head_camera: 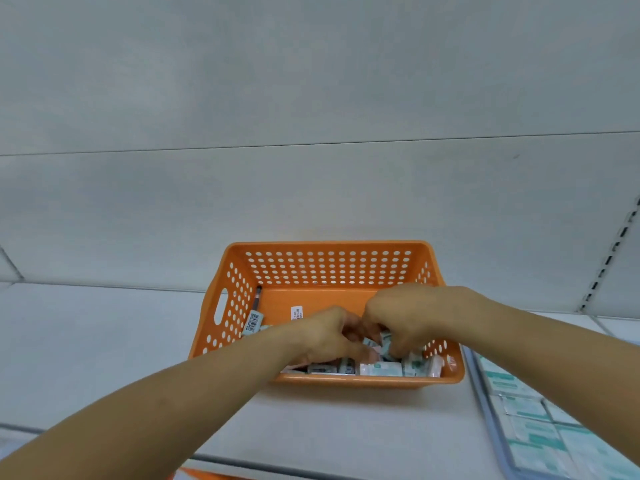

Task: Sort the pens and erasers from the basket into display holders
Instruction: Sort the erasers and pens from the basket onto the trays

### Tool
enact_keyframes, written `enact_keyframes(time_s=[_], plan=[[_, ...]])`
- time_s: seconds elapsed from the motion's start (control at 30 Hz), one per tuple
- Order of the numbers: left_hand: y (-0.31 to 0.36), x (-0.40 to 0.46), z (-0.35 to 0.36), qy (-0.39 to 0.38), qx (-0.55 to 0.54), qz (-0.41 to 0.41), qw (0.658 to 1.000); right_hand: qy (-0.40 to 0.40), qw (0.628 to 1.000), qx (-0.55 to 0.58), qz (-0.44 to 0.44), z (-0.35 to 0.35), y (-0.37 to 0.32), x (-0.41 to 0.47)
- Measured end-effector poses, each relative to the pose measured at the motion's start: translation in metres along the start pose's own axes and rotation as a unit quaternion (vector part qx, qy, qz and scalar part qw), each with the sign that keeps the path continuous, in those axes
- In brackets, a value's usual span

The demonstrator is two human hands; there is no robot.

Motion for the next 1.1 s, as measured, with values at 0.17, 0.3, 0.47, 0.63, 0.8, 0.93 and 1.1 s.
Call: enact_keyframes(time_s=[0.17,0.3,0.47,0.63,0.8,0.93,1.1], plan=[[0.004,0.0,-0.005,0.02,0.087,-0.004,0.996,0.077,0.997,0.002,-0.005,-0.015,0.002,-0.009],[0.011,-0.003,-0.017,0.062,0.077,-0.005,0.995,0.22,0.969,0.11,-0.017,-0.041,0.014,-0.032],[0.026,-0.024,-0.042,0.153,-0.136,0.012,0.979,0.331,0.872,0.36,-0.014,-0.047,0.039,-0.075],[0.057,-0.039,-0.03,0.168,-0.249,0.062,0.952,0.321,0.779,0.539,-0.018,-0.027,0.054,-0.105],[0.096,-0.037,-0.003,0.168,-0.294,0.106,0.935,0.331,0.708,0.624,-0.011,-0.004,0.071,-0.14],[0.144,-0.036,0.028,0.182,-0.27,0.161,0.932,0.343,0.658,0.67,0.023,0.025,0.097,-0.18],[0.198,-0.016,0.098,0.135,-0.207,0.212,0.945,0.357,0.636,0.673,0.125,0.079,0.148,-0.241]])
Point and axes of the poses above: each hand's wrist, its own x-axis towards the middle knuckle, its own z-axis out of the palm, y = z × x, the point moved 6 cm from there along x, towards the middle knuckle
